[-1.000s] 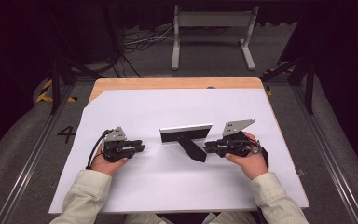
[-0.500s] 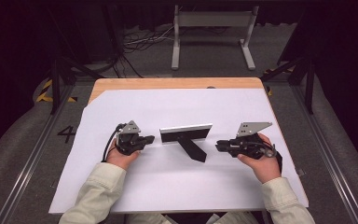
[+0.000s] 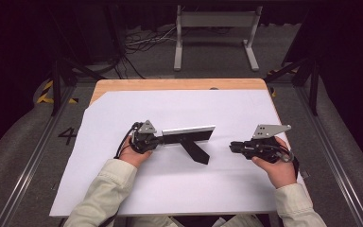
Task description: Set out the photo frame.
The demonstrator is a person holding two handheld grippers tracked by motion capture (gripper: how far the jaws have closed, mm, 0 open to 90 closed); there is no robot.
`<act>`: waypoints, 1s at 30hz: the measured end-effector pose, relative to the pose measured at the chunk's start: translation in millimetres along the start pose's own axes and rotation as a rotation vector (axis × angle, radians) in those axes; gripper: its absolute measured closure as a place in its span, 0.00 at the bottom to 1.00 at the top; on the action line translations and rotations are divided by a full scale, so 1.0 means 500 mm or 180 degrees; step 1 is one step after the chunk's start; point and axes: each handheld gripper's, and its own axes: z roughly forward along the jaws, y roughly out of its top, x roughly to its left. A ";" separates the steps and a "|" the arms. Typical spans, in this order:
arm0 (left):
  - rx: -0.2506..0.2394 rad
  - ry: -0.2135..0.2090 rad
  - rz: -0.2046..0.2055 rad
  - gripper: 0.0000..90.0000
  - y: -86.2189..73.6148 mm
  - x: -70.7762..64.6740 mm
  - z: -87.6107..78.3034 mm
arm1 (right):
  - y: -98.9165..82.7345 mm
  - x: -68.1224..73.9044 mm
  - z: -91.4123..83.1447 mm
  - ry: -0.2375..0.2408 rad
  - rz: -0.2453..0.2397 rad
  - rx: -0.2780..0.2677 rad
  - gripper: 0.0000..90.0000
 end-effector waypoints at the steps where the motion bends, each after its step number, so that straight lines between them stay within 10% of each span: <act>1: -0.0035 -0.0017 0.0036 1.00 0.001 0.000 -0.001 | 0.000 -0.001 -0.002 -0.0004 0.0008 -0.0005 0.89; 30: 0.0300 -0.0635 0.0643 1.00 0.005 -0.039 -0.012 | -0.002 -0.024 -0.051 0.0004 0.0195 -0.0200 0.90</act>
